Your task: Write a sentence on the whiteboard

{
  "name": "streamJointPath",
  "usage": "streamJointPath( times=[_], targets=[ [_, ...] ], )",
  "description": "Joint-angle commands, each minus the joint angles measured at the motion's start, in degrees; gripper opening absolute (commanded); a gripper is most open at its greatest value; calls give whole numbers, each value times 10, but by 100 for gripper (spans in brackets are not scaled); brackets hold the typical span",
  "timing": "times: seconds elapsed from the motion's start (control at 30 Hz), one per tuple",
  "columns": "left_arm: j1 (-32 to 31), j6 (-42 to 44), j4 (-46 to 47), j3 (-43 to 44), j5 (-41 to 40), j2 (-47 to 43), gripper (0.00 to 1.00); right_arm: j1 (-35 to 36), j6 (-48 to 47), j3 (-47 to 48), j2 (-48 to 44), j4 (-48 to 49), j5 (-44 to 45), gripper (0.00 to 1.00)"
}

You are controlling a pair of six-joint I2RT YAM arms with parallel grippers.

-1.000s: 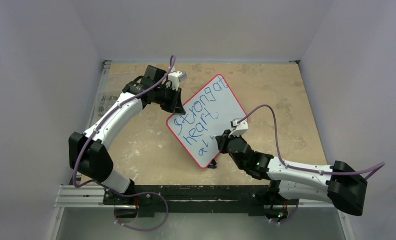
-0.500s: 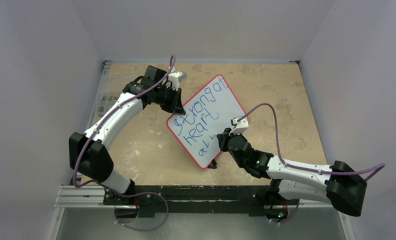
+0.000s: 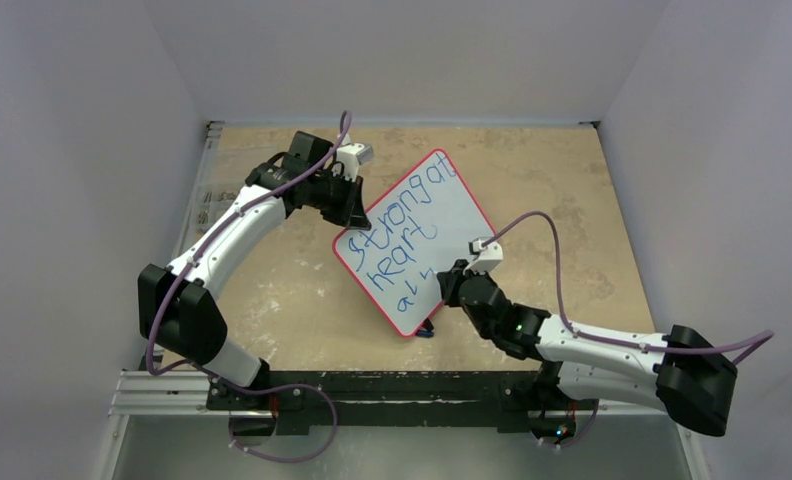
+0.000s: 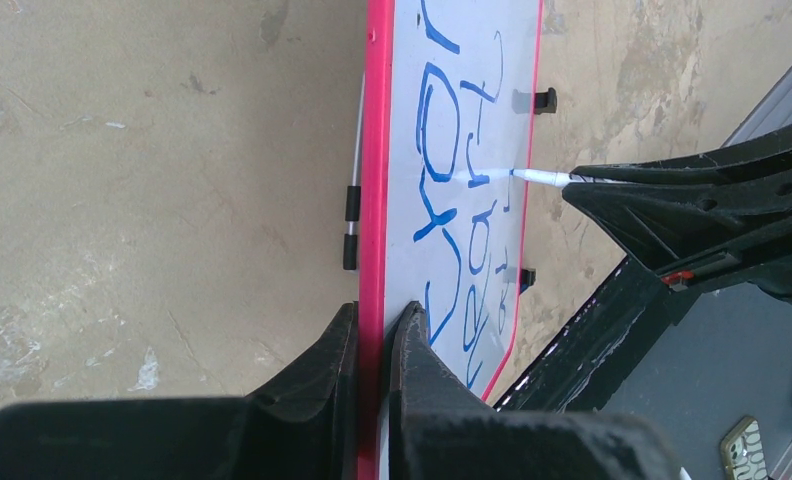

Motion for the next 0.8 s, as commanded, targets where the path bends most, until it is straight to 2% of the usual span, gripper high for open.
streamJointPath(
  times=[0.0,0.4,0.77],
  targets=[
    [18,75,-79,-9,-219,23,0,-1,-7,25,20,-30,13,0],
    [18,75,-79,-8,-214,23,0,-28,-79,94,47,-20,20,0],
    [18,74,-80,-7,-212,22,0,-36,-68,64,-36,-55,41,0]
  ],
)
